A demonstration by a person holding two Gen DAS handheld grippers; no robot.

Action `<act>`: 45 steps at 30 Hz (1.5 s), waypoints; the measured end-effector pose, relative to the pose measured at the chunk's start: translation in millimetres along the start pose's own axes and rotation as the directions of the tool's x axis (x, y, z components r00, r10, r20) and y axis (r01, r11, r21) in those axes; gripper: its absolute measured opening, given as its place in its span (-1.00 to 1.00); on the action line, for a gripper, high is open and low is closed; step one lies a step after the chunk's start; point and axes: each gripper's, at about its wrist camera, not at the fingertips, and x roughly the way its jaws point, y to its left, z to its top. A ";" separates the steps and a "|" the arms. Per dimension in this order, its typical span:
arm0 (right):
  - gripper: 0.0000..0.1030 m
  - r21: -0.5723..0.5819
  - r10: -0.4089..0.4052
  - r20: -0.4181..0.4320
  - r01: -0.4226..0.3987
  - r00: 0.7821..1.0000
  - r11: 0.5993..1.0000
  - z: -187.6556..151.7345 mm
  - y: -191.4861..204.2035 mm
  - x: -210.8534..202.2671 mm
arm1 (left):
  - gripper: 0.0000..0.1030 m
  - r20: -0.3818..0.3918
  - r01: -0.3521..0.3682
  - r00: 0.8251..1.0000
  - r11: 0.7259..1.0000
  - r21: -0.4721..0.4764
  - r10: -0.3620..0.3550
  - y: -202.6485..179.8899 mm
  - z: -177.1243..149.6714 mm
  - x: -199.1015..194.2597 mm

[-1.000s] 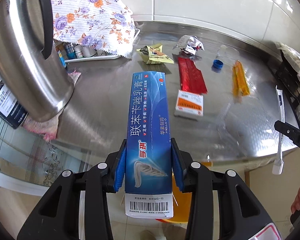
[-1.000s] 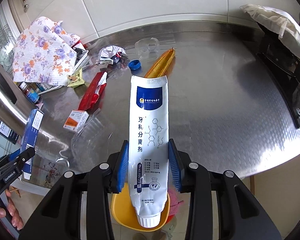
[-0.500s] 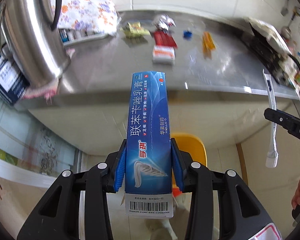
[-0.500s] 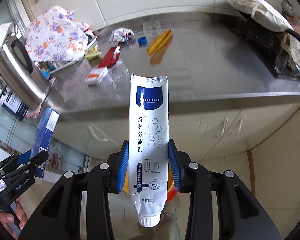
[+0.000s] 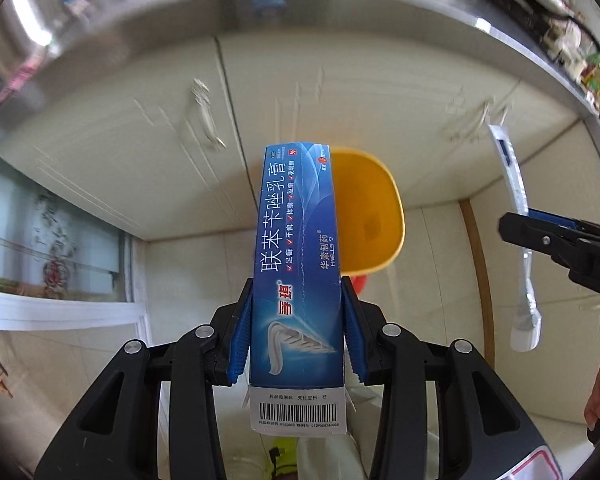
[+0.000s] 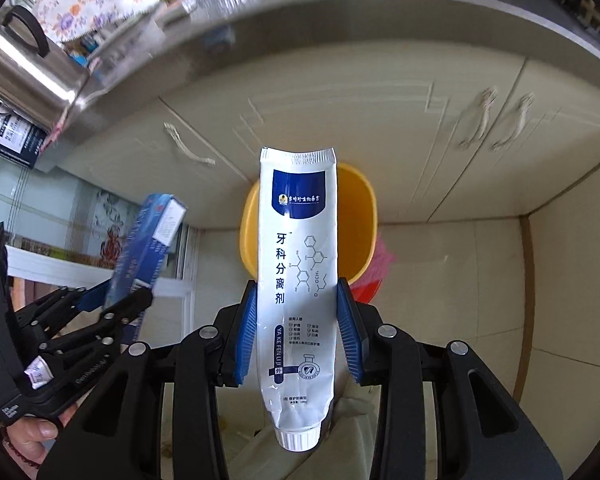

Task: Collect trash
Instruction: 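Carry the box and tube down over the yellow bin with both tools, then open both tools to drop the box and tube into the bin, then raise both open tools back up toward the counter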

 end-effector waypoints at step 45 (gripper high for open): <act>0.21 0.182 0.060 -0.256 -0.012 0.965 0.983 65.8 -60.7 197.4 | 0.43 -0.264 0.050 0.964 0.995 0.081 -0.027 -12.4 51.8 188.6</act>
